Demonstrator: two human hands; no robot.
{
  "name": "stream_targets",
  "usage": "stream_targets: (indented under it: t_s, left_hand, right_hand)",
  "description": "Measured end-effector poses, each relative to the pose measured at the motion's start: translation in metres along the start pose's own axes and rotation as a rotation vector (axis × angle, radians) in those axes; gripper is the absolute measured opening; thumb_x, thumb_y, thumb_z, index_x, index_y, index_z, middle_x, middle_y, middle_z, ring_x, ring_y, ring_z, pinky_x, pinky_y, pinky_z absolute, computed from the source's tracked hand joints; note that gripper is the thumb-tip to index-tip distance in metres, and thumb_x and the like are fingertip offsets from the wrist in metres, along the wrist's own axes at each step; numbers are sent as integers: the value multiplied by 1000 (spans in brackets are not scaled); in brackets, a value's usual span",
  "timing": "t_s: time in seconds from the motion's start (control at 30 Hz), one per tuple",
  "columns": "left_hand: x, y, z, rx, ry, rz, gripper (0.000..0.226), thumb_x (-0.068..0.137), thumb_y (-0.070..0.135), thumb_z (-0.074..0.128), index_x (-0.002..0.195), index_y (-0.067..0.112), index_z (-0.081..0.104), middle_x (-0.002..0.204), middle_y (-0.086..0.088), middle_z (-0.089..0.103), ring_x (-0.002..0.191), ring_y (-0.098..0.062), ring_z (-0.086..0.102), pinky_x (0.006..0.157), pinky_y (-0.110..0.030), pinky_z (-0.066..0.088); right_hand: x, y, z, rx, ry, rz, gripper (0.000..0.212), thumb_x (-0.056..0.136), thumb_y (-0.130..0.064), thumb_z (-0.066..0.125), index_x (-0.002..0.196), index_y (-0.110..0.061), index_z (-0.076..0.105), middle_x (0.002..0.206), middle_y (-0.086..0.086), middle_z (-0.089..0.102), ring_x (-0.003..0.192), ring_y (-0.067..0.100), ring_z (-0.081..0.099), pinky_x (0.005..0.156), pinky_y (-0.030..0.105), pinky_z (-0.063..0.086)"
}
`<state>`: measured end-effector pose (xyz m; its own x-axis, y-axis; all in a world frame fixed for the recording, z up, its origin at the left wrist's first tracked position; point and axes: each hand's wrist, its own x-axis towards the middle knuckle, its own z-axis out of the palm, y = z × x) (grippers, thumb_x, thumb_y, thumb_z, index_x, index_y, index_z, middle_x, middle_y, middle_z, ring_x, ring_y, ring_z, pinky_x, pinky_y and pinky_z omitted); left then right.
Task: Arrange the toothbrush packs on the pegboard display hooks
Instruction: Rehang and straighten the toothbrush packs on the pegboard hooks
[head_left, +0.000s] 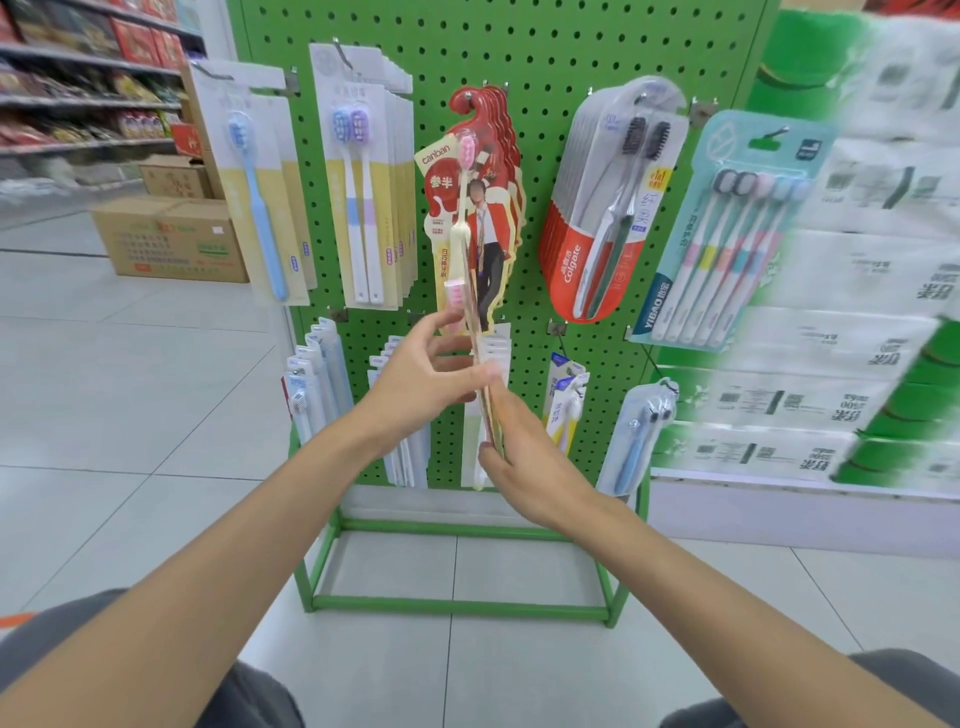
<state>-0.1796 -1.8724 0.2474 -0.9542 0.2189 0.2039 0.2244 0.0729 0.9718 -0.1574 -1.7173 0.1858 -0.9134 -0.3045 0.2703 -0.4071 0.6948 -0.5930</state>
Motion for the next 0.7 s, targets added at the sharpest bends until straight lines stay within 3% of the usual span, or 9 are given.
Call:
stream_targets:
  t_s: [0.1, 0.13, 0.2, 0.27, 0.4, 0.43, 0.53, 0.6, 0.7]
  left_hand:
    - [1, 3, -1, -7, 37, -28, 42, 95, 1, 55, 131, 22, 50, 103, 10, 74, 90, -7, 71, 73, -28, 60]
    - [2, 3, -2, 24, 40, -30, 35, 98, 1, 51, 124, 24, 56, 97, 13, 75, 89, -7, 71, 73, -29, 61]
    - [2, 3, -5, 39, 54, -35, 30, 100, 4, 47, 113, 26, 63, 95, 14, 76, 91, -8, 71, 73, -29, 60]
    - [2, 1, -6, 14, 67, -48, 30, 101, 5, 45, 112, 26, 64, 94, 12, 76, 87, -6, 72, 66, -25, 58]
    - [3, -4, -7, 1, 52, -83, 28, 104, 9, 43, 117, 24, 62, 97, 7, 76, 83, -6, 72, 73, -33, 59]
    - [4, -5, -7, 0, 36, -93, 28, 104, 10, 42, 117, 23, 62, 98, 7, 76, 83, -6, 72, 75, -34, 58]
    - [5, -6, -5, -1, -1, -139, 29, 104, 8, 41, 114, 23, 64, 101, 7, 74, 82, -6, 71, 76, -33, 57]
    - [5, -8, -3, -2, -28, -182, 31, 103, 7, 40, 115, 23, 65, 104, 3, 74, 83, -9, 70, 80, -36, 55]
    - [5, -11, -2, 0, -54, -235, 35, 102, 7, 39, 120, 22, 64, 105, 0, 74, 86, -13, 69, 83, -38, 52]
  right_hand:
    - [-1, -3, -7, 139, -92, 45, 99, 92, -32, 62, 153, -36, -17, 156, -11, 26, 139, 7, 30, 112, 30, 31]
    - [-1, -4, -10, 207, -95, 67, 108, 89, -32, 68, 152, -36, -20, 151, -14, 33, 131, -1, 37, 106, 24, 36]
    - [2, -1, -13, 285, -55, 134, 117, 84, -28, 75, 152, -35, -20, 127, -18, 54, 99, -14, 55, 81, 12, 47]
    - [6, 4, -18, 365, -28, 215, 109, 83, -23, 77, 155, -31, -5, 108, -13, 67, 82, -10, 64, 67, 10, 49]
    - [11, 13, -25, 557, -83, 340, 69, 85, -19, 76, 140, -27, 35, 100, -8, 71, 86, 1, 69, 70, 13, 49]
    - [14, 14, -26, 574, -77, 364, 59, 85, -21, 75, 133, -26, 40, 102, -6, 70, 89, 2, 67, 72, 15, 48]
    - [24, 19, -29, 636, -20, 397, 64, 85, -25, 75, 140, -19, 43, 116, 0, 68, 106, 14, 65, 89, 32, 50]
    - [29, 19, -37, 695, 30, 378, 58, 84, -25, 75, 135, -20, 48, 116, 2, 70, 106, 18, 67, 96, 40, 50]
    - [34, 14, -52, 766, 95, 328, 43, 90, -26, 69, 129, -19, 55, 110, 2, 72, 92, 14, 68, 84, 33, 53]
